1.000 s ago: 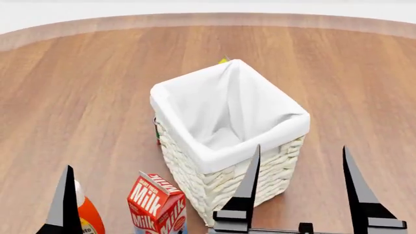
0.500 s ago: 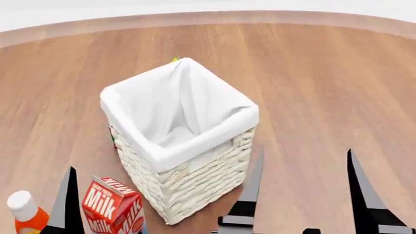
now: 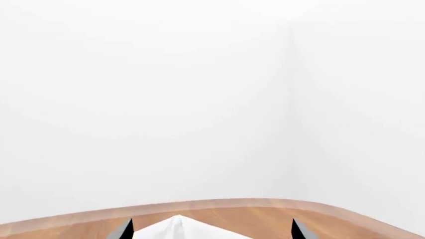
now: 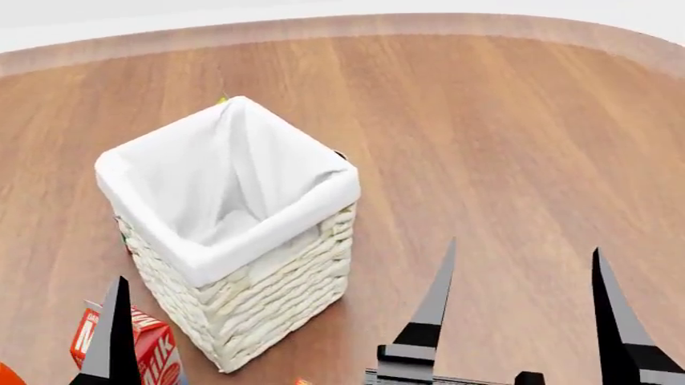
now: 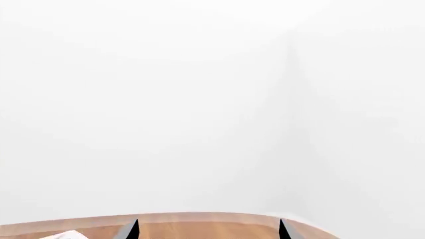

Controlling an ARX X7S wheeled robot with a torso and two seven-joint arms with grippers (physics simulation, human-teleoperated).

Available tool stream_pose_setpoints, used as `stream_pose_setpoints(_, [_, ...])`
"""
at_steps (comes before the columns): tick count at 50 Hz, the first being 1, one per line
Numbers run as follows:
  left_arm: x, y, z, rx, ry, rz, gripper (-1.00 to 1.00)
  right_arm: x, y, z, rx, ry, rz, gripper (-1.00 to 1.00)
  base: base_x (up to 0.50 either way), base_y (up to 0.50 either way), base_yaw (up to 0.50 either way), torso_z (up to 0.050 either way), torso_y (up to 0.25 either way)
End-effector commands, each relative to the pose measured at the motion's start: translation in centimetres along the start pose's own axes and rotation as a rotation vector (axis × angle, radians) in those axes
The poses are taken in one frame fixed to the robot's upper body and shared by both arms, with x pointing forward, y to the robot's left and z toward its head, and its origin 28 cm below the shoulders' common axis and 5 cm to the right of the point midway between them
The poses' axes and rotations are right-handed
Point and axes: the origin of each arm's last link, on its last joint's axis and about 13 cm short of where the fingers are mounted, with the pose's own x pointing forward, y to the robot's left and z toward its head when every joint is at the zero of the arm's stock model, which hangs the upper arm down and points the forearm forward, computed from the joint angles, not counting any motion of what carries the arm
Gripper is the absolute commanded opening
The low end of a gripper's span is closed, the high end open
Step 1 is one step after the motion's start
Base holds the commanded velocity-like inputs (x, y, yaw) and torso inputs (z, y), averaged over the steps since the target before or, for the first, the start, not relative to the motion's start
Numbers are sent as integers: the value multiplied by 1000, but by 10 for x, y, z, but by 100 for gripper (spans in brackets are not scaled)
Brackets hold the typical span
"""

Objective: Pick up the butter and put it in the basket.

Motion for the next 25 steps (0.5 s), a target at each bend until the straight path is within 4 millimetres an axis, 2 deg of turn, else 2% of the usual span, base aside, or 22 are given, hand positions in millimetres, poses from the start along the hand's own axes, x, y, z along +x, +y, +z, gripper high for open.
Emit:
stream_pose_setpoints(1, [0,0,0,1,1,0,100,1,0,0,-30,19,-10,100,176,-38,0,0,0])
stream_pose_setpoints(15, [0,0,1,-4,1,-1,100,2,0,-1,-48,26,-14,100,483,-106,0,0,0])
stream_pose_setpoints(21, [0,1,2,-26,7,1,100,2,0,-1,-56,25,-15,100,38,-8,0,0,3])
stream_pose_setpoints(25, [0,2,2,-28,11,3,100,2,-1,-1,-56,25,-18,100,0,0,0,49,0])
